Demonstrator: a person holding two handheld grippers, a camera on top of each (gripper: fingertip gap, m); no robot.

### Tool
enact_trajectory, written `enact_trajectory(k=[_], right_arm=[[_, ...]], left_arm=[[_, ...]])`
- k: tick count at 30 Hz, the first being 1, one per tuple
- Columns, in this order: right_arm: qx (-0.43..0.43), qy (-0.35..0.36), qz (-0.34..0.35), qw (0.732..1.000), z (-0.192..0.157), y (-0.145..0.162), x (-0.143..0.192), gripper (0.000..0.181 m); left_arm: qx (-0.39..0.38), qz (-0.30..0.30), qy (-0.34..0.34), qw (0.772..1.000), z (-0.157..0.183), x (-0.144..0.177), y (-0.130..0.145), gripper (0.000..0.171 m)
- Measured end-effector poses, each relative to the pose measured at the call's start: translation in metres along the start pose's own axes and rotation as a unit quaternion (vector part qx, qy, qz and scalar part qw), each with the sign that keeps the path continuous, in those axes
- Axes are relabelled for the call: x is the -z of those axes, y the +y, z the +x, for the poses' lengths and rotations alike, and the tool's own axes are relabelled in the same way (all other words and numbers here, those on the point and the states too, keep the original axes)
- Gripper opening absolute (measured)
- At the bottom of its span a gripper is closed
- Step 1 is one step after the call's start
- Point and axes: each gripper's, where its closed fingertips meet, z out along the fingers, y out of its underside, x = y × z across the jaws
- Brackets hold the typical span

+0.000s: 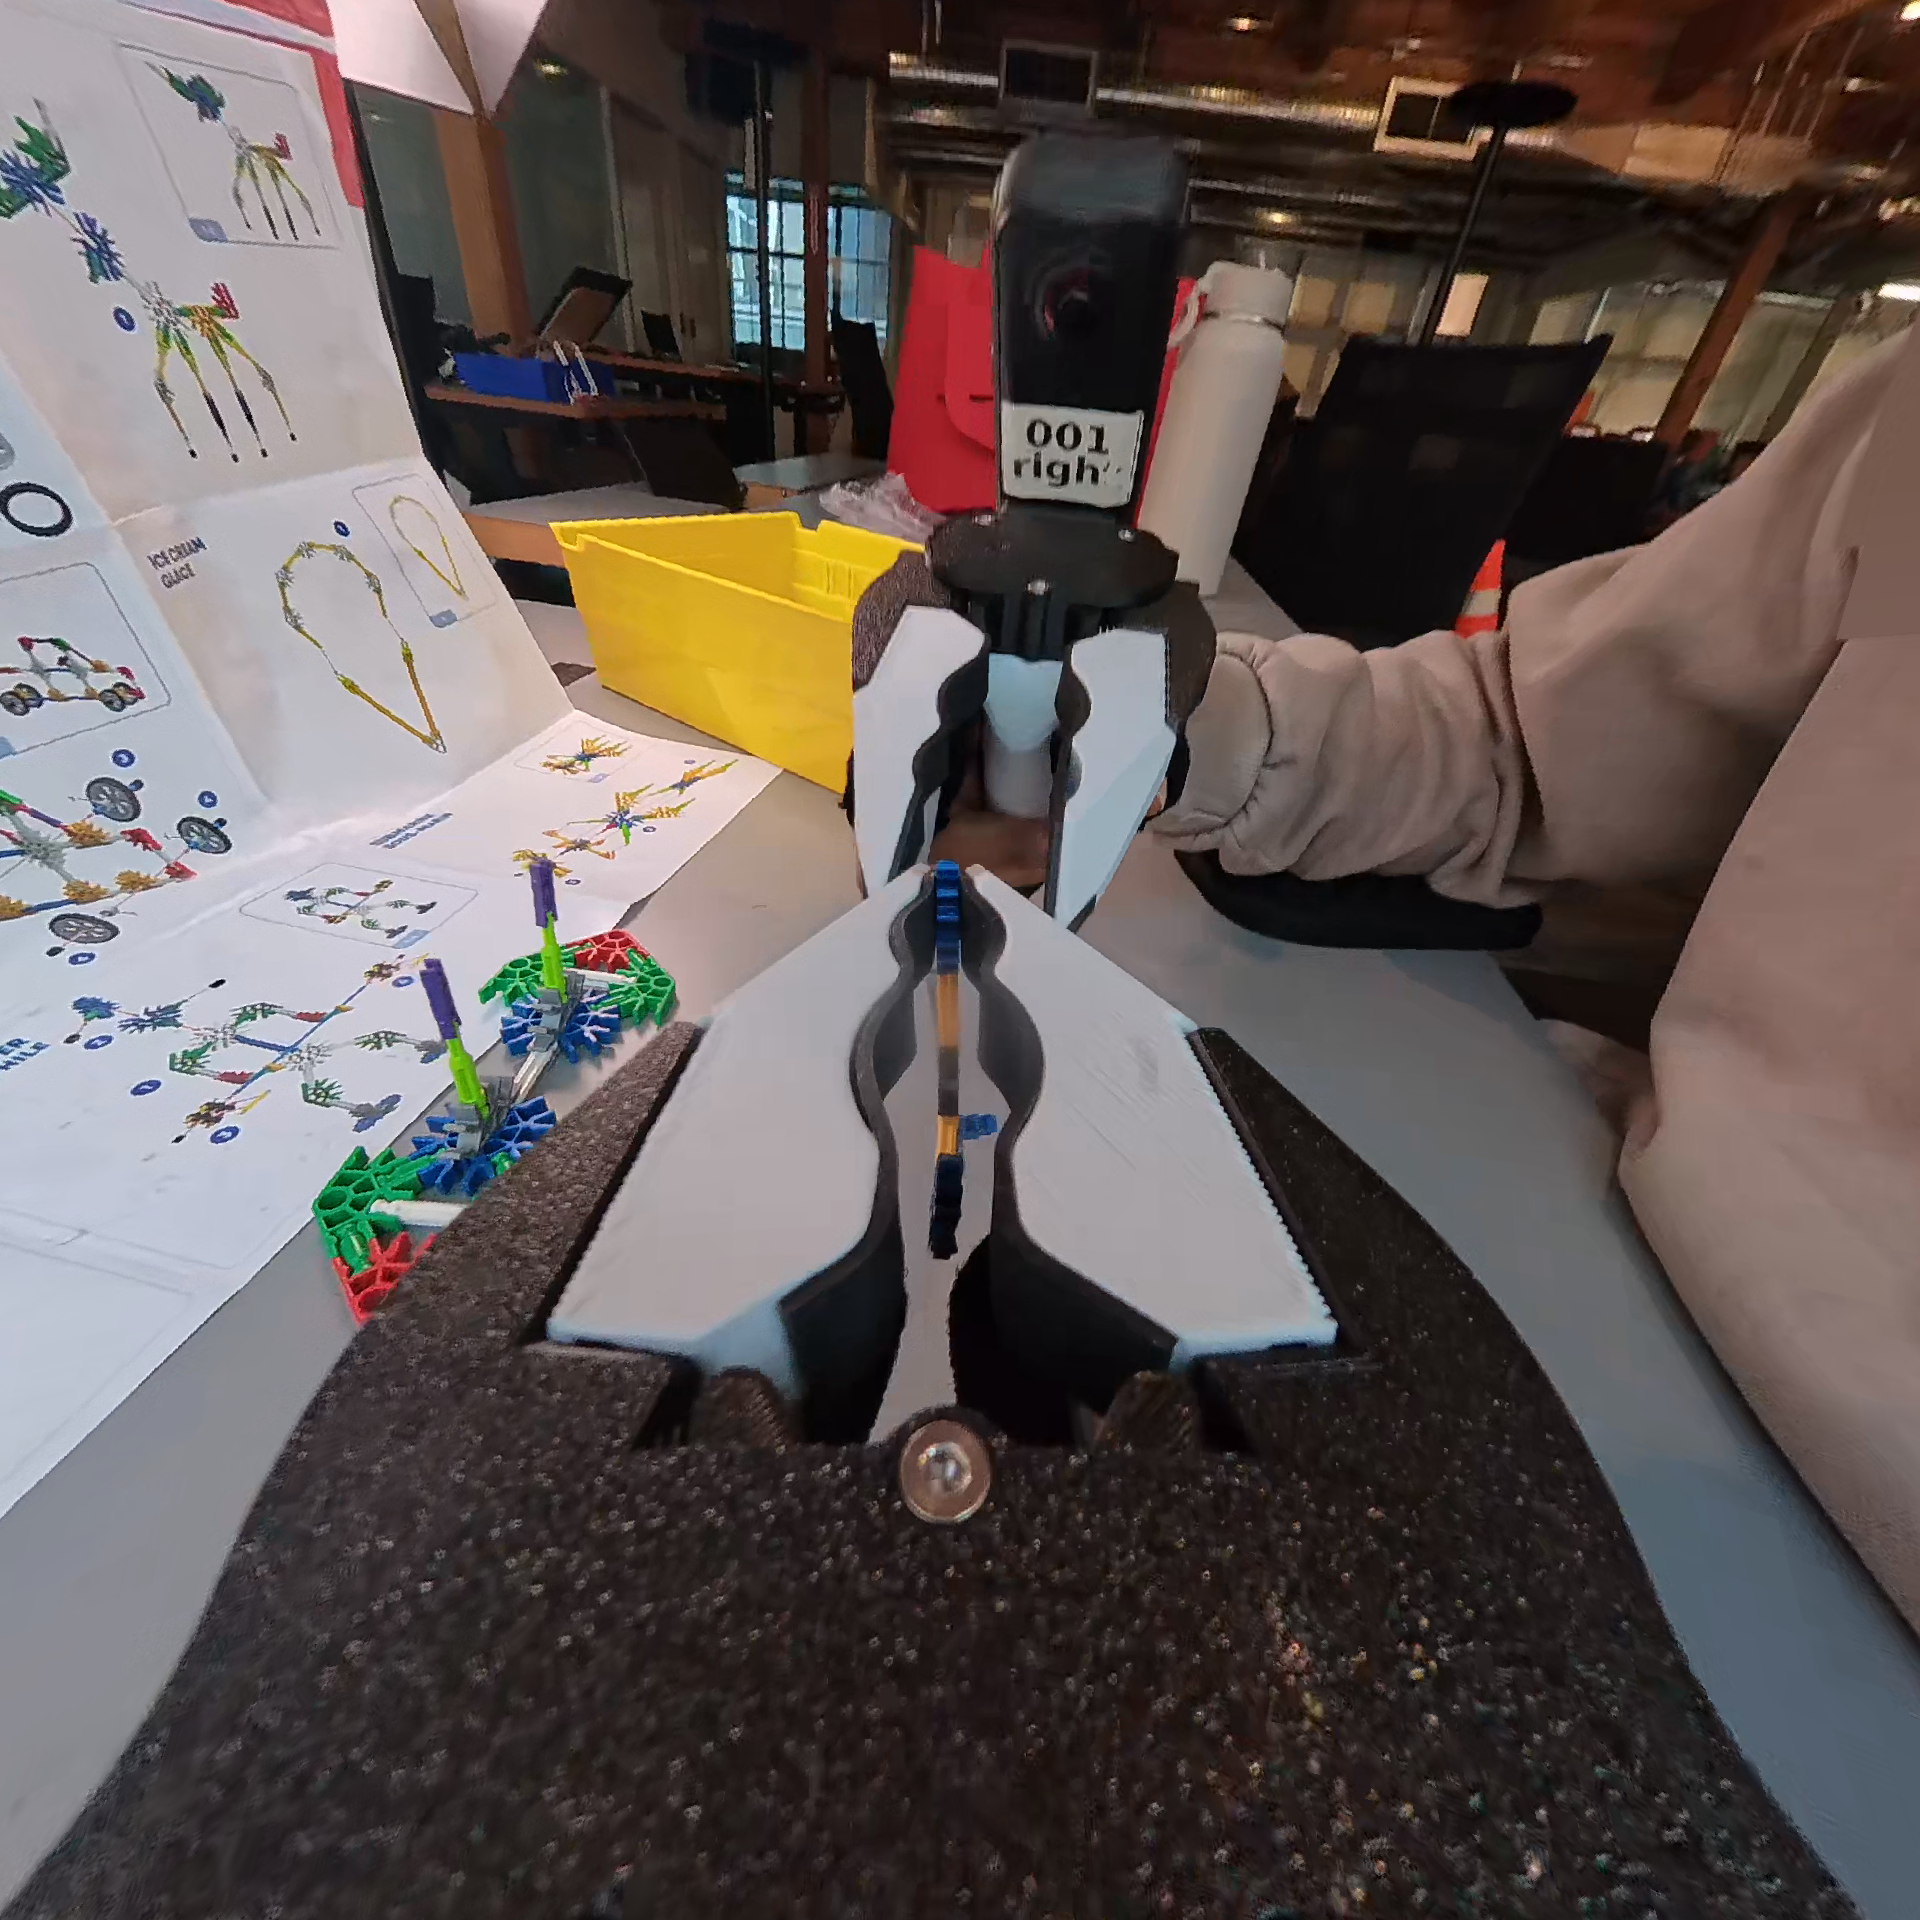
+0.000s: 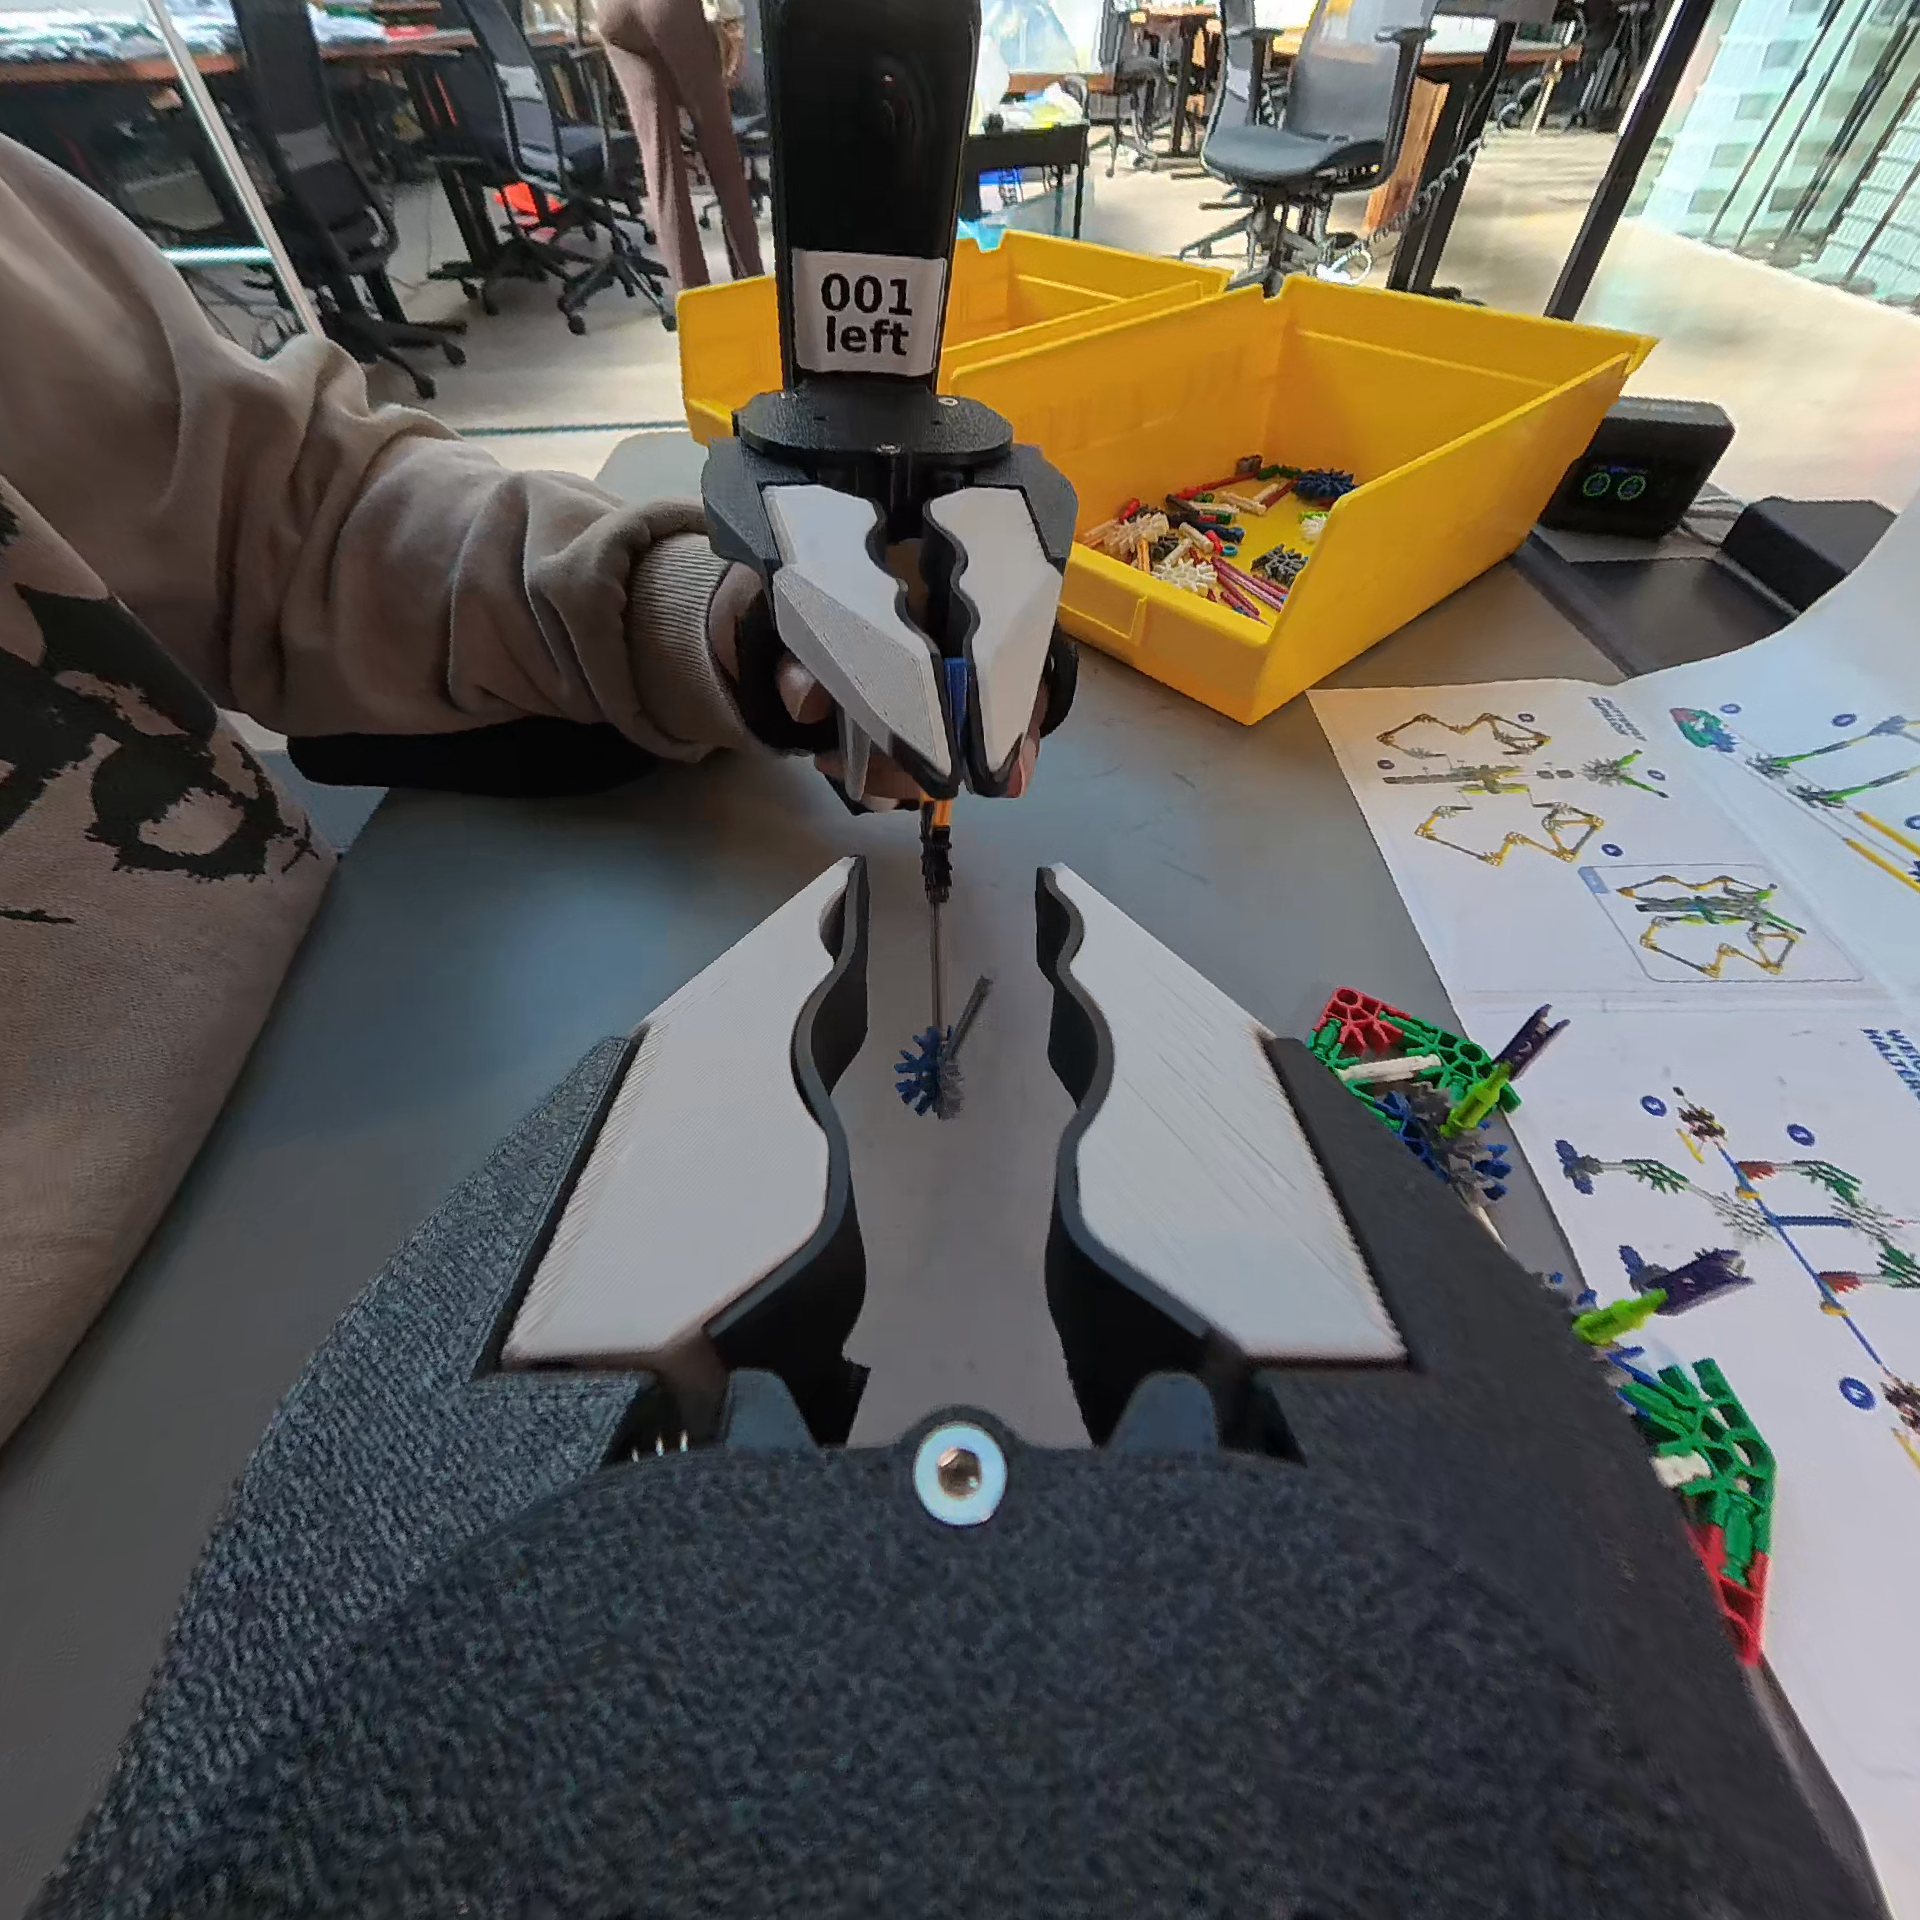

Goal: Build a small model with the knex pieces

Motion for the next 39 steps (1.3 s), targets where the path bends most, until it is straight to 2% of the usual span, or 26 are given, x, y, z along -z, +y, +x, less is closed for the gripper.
enact_trajectory(k=[3,7,9,12,14,16,18,22,25,28,32,35,39], right_arm=[[-0.005,0.000,-0.019,1.000,-0.001,0.010,-0.009,0.030],[0.001,-0.002,-0.024,1.000,-0.010,0.017,-0.024,0.003],[-0.007,-0.014,-0.012,1.000,-0.014,0.013,-0.024,0.003],[-0.044,-0.027,0.048,0.998,-0.009,-0.005,-0.012,0.002],[-0.069,-0.028,0.107,0.991,-0.004,-0.022,-0.002,0.003],[-0.089,-0.028,0.159,0.983,0.000,-0.037,0.007,0.002],[-0.102,-0.039,0.178,0.978,-0.002,-0.042,0.009,0.002],[-0.093,-0.046,0.145,0.984,-0.011,-0.030,-0.006,0.002],[-0.089,-0.042,0.121,0.988,-0.008,-0.024,-0.007,0.005],[-0.087,-0.039,0.129,0.987,0.000,-0.031,0.009,0.025],[-0.092,-0.036,0.162,0.982,0.005,-0.046,0.025,0.020],[-0.093,-0.042,0.159,0.982,0.002,-0.044,0.022,0.005],[-0.109,-0.057,0.152,0.981,0.000,-0.041,0.019,0.002]], left_arm=[[0.013,0.021,0.009,1.000,0.003,0.002,-0.007,0.002],[0.022,0.021,0.020,0.999,0.008,-0.003,-0.005,0.001],[0.028,0.032,0.020,0.999,0.008,-0.003,-0.008,0.003],[0.060,0.072,0.024,0.995,0.003,0.003,-0.021,0.035],[0.081,0.087,0.029,0.993,-0.001,0.008,-0.026,0.041],[0.084,0.083,0.033,0.992,-0.001,0.009,-0.025,0.034],[0.077,0.078,0.034,0.993,0.002,0.007,-0.024,0.023],[0.077,0.074,0.053,0.993,0.012,0.003,-0.023,0.003],[0.074,0.043,0.047,0.995,0.010,0.001,-0.016,0.002],[0.074,0.029,0.041,0.996,0.006,0.002,-0.014,0.002],[0.079,0.015,0.044,0.996,0.006,0.001,-0.008,0.002],[0.079,0.006,0.048,0.996,0.008,-0.002,-0.004,0.002],[0.063,-0.011,0.046,0.997,0.011,-0.004,0.002,0.002]])
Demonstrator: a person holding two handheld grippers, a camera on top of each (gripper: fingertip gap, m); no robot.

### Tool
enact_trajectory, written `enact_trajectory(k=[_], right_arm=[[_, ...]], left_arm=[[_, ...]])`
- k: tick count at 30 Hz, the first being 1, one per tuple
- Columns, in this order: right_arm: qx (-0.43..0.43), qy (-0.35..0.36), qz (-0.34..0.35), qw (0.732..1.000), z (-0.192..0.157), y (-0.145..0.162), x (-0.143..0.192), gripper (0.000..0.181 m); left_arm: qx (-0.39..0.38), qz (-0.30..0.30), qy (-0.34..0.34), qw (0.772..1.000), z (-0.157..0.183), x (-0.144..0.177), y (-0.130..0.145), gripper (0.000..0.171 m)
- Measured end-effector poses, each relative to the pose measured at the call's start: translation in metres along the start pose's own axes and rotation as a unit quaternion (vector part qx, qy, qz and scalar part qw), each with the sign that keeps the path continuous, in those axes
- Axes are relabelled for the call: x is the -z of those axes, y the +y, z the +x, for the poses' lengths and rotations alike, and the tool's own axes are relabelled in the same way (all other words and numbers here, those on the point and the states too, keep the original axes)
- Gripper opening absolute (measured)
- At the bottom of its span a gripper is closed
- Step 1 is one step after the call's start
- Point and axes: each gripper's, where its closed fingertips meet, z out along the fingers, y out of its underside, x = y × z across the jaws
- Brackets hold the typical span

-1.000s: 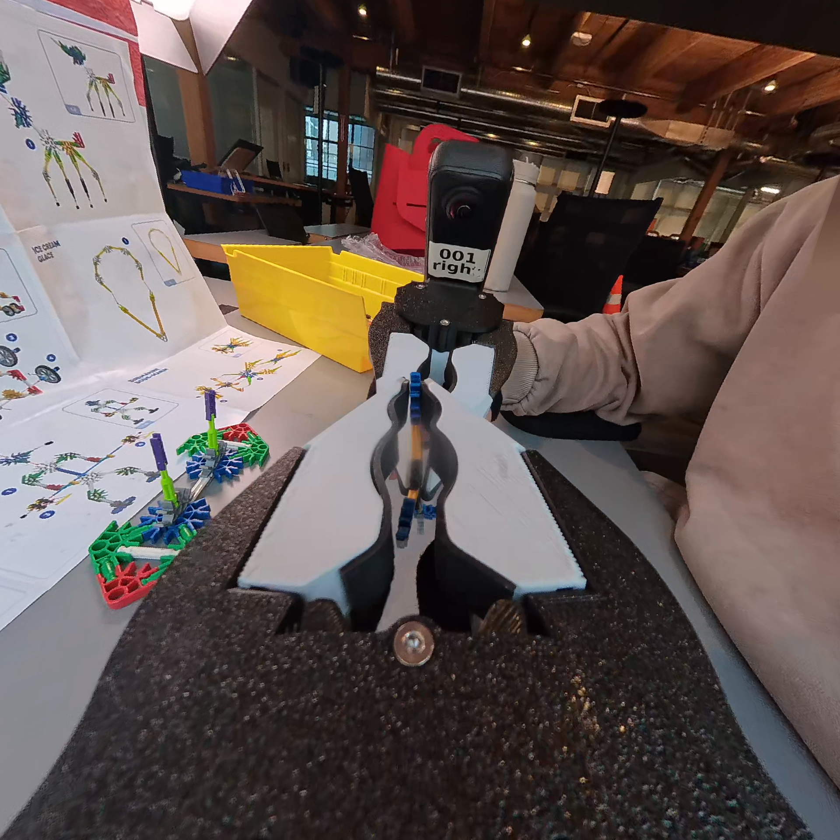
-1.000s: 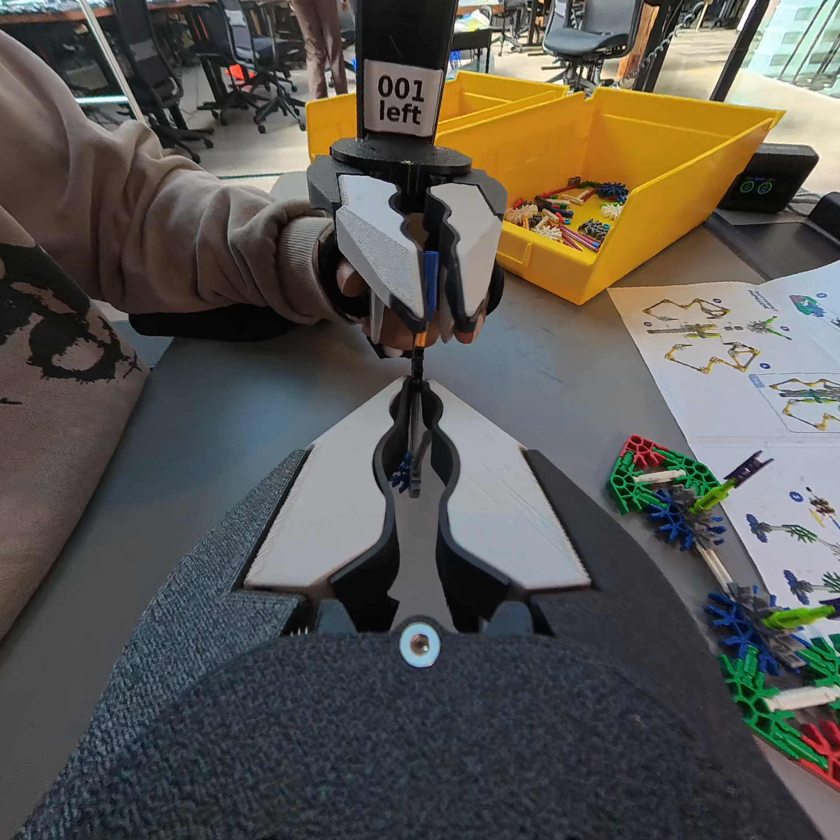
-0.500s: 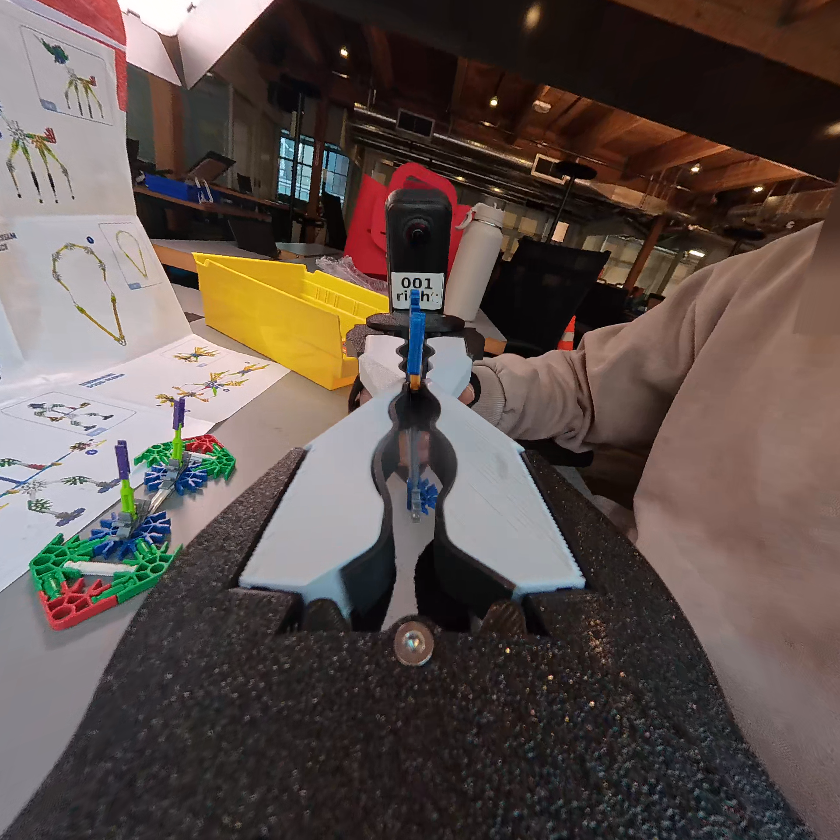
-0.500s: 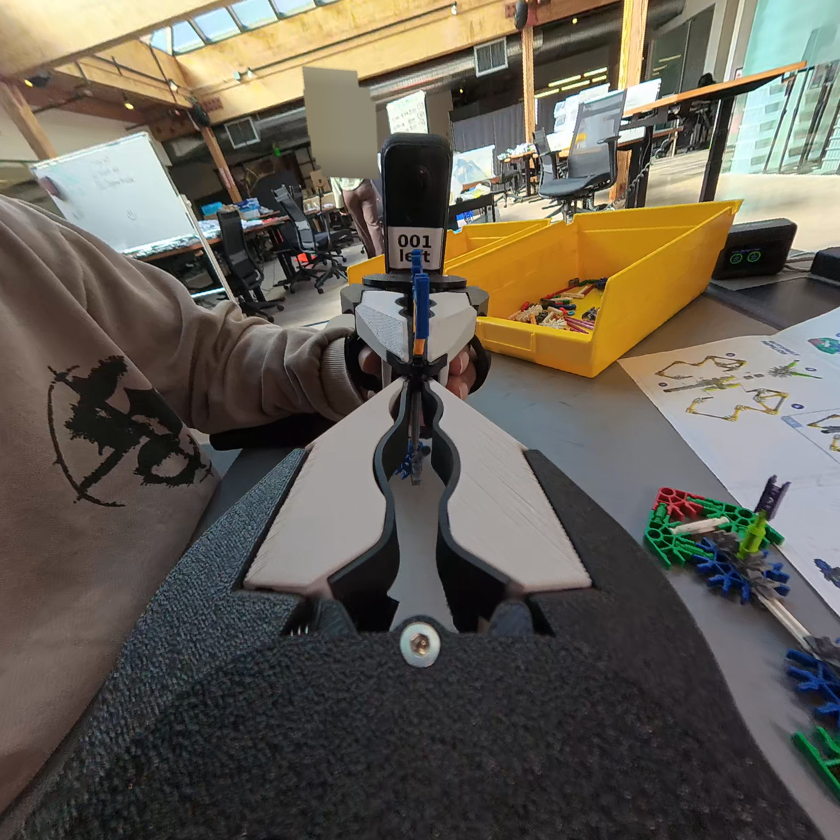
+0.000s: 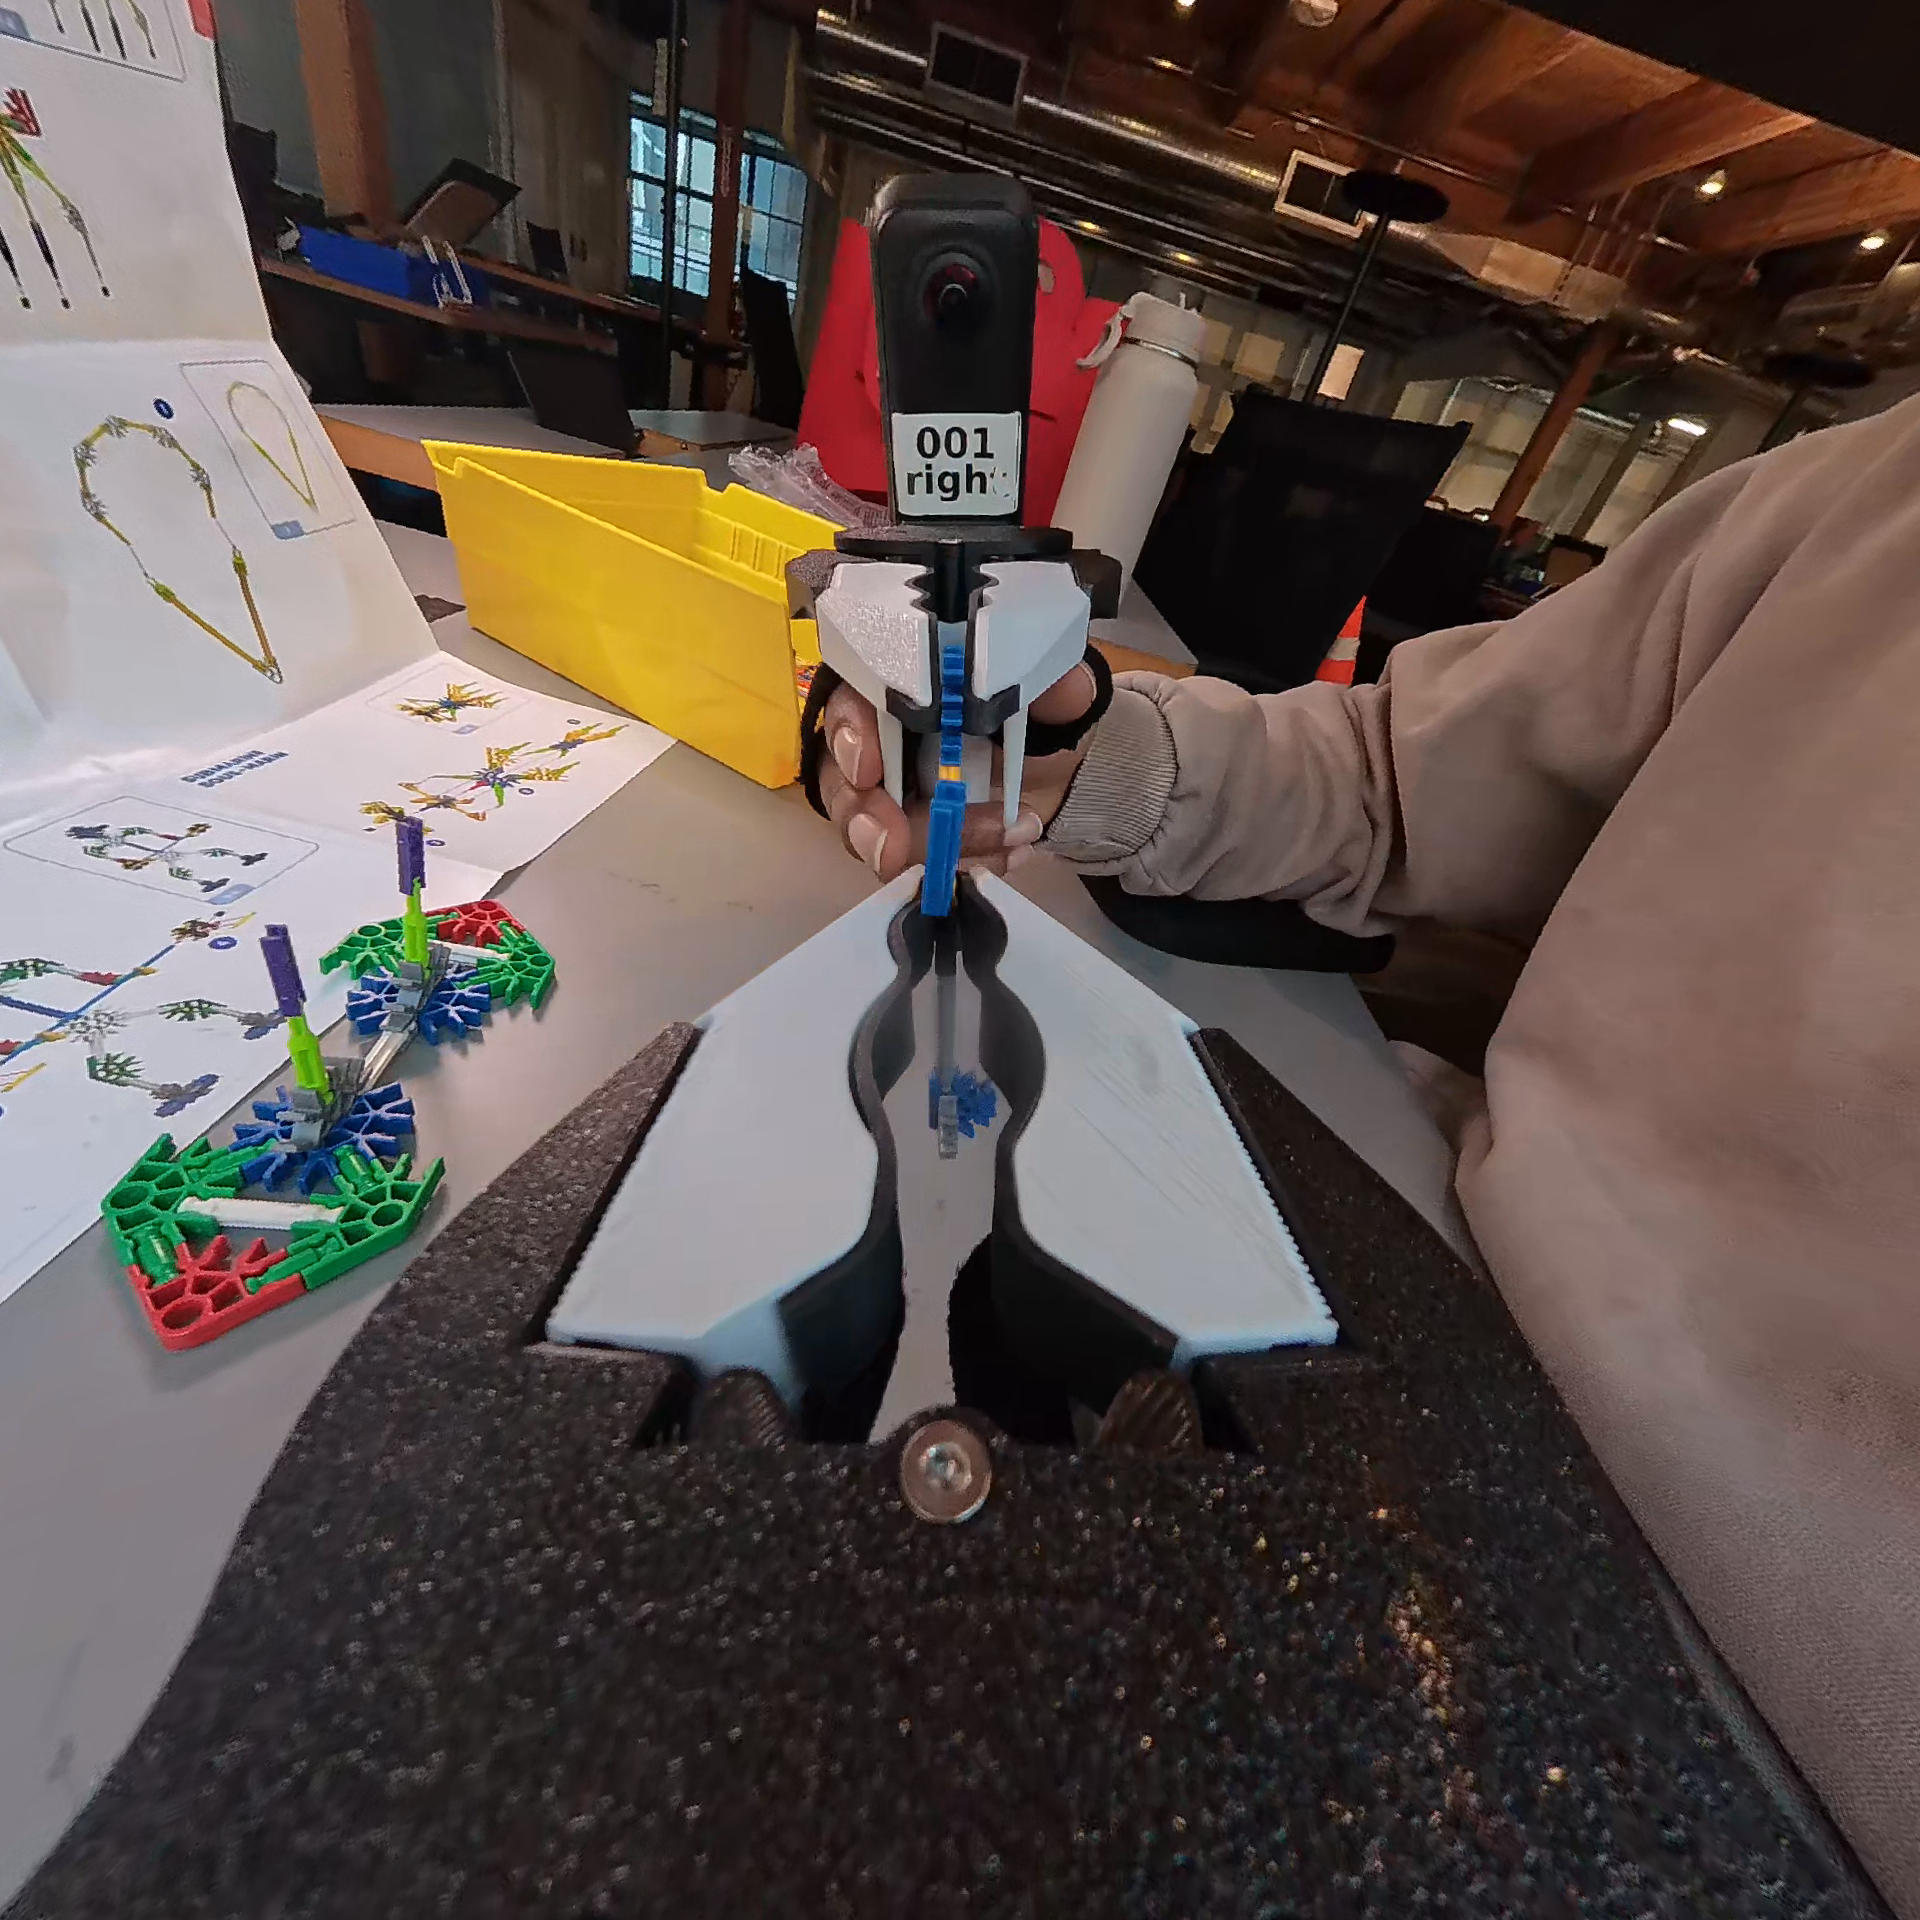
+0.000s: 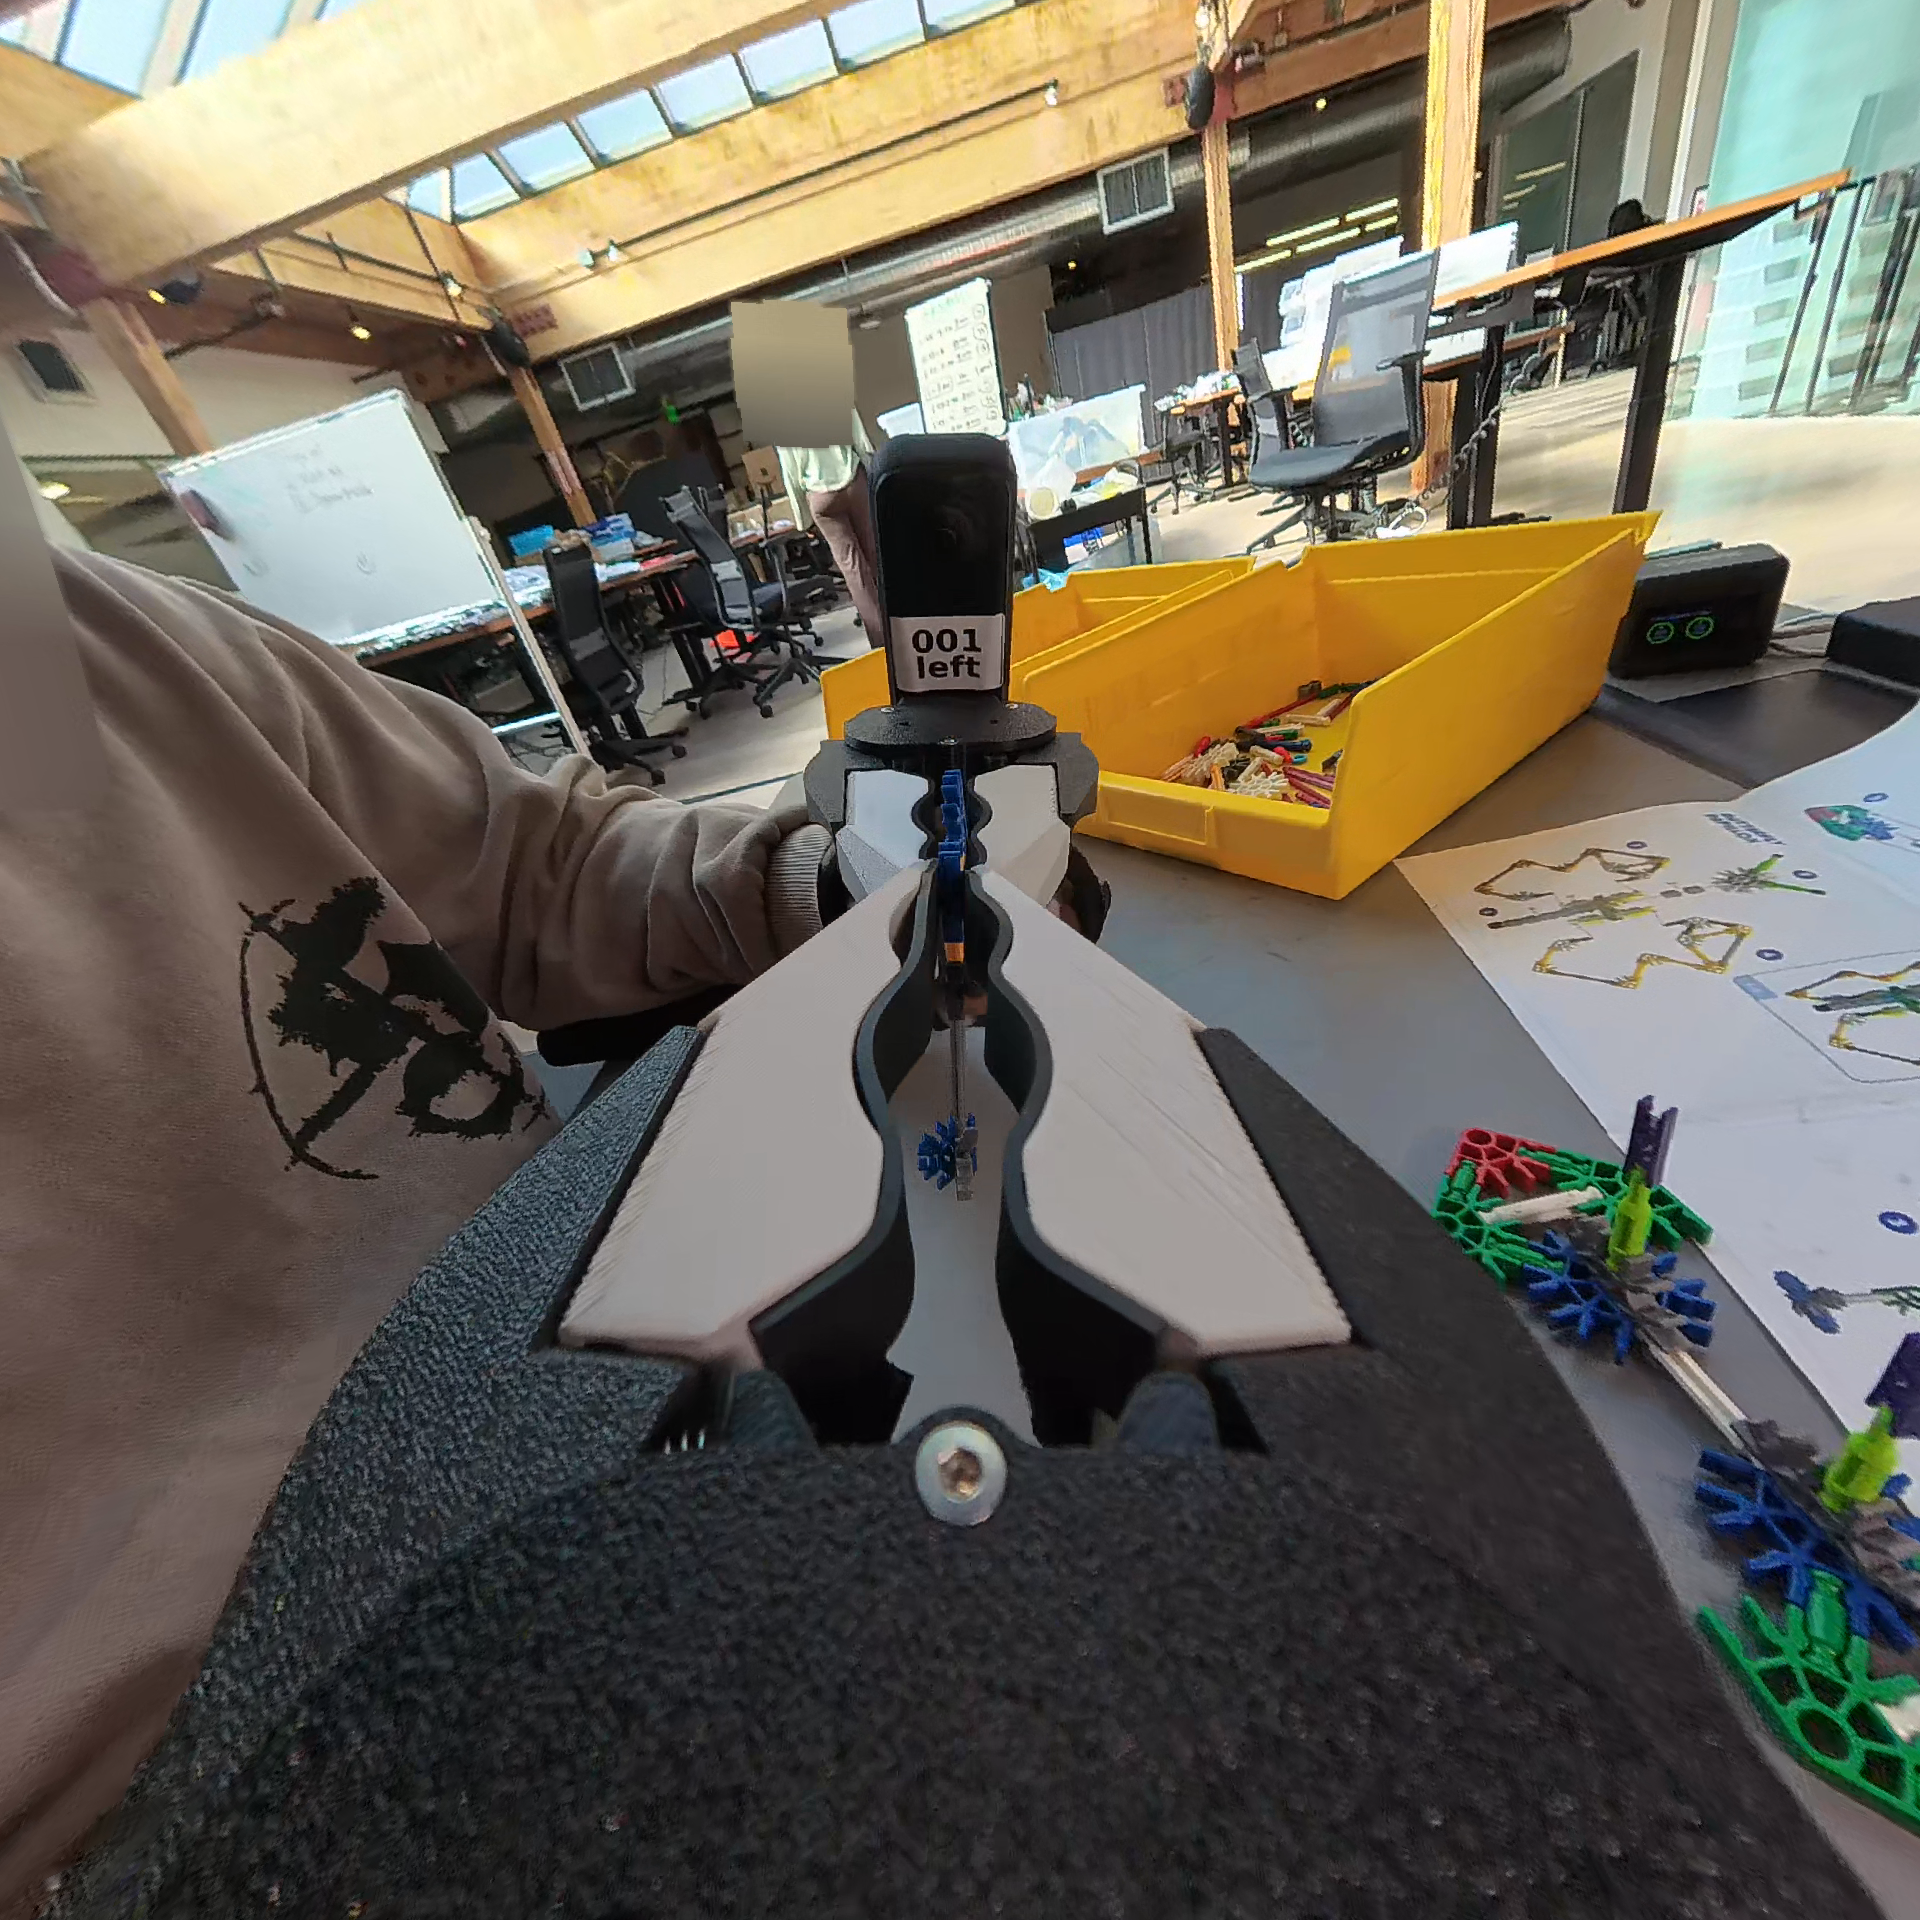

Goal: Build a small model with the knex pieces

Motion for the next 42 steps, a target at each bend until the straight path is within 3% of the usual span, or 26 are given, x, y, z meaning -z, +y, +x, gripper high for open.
enact_trajectory(k=[4,7,11,13,16,17,21,24,27,32,35,37,39,42], right_arm=[[-0.003,0.002,-0.007,1.000,0.000,0.004,-0.004,0.002],[-0.001,0.002,-0.015,1.000,-0.003,0.008,-0.009,0.003],[-0.089,-0.061,-0.005,0.994,-0.017,0.003,-0.009,0.002],[-0.179,-0.127,0.010,0.976,-0.030,-0.001,-0.009,0.002],[-0.317,-0.232,0.013,0.919,-0.049,0.001,-0.009,0.000],[-0.331,-0.255,0.003,0.909,-0.056,0.006,-0.009,0.002],[-0.292,-0.286,-0.019,0.912,-0.074,0.010,-0.009,0.002],[-0.233,-0.208,-0.011,0.950,-0.048,0.006,-0.004,0.002],[-0.133,-0.056,0.012,0.989,0.003,0.001,0.010,0.002],[0.014,0.110,0.012,0.994,0.047,-0.007,0.033,0.002],[0.079,0.140,-0.020,0.987,0.048,0.000,0.030,0.002],[0.104,0.141,-0.034,0.984,0.044,0.005,0.023,0.003],[0.121,0.134,-0.045,0.982,0.038,0.009,0.017,0.003],[0.138,0.124,-0.043,0.982,0.029,0.010,0.010,0.002]], left_arm=[[-0.009,0.016,-0.004,1.000,0.002,-0.002,-0.004,0.009],[-0.027,0.004,-0.008,1.000,0.003,-0.002,-0.002,0.002],[-0.080,0.000,0.000,0.997,0.015,-0.002,-0.006,0.001],[-0.116,0.005,0.015,0.993,0.027,-0.002,-0.010,0.001],[-0.181,-0.009,0.033,0.983,0.042,-0.003,-0.007,0.001],[-0.204,-0.020,0.034,0.978,0.045,-0.004,-0.003,0.001],[-0.235,-0.044,0.065,0.969,0.062,-0.012,0.009,0.001],[-0.177,-0.059,0.045,0.981,0.051,-0.012,0.010,0.001],[-0.080,-0.109,0.008,0.991,0.021,-0.012,0.028,0.002],[0.093,-0.181,-0.065,0.977,-0.023,-0.011,0.070,0.003],[0.135,-0.192,-0.106,0.966,-0.041,-0.004,0.081,0.006],[0.128,-0.196,-0.139,0.962,-0.054,0.002,0.083,0.029],[0.105,-0.176,-0.166,0.964,-0.064,0.008,0.072,0.050],[0.058,-0.105,-0.181,0.976,-0.068,0.017,0.037,0.059]])
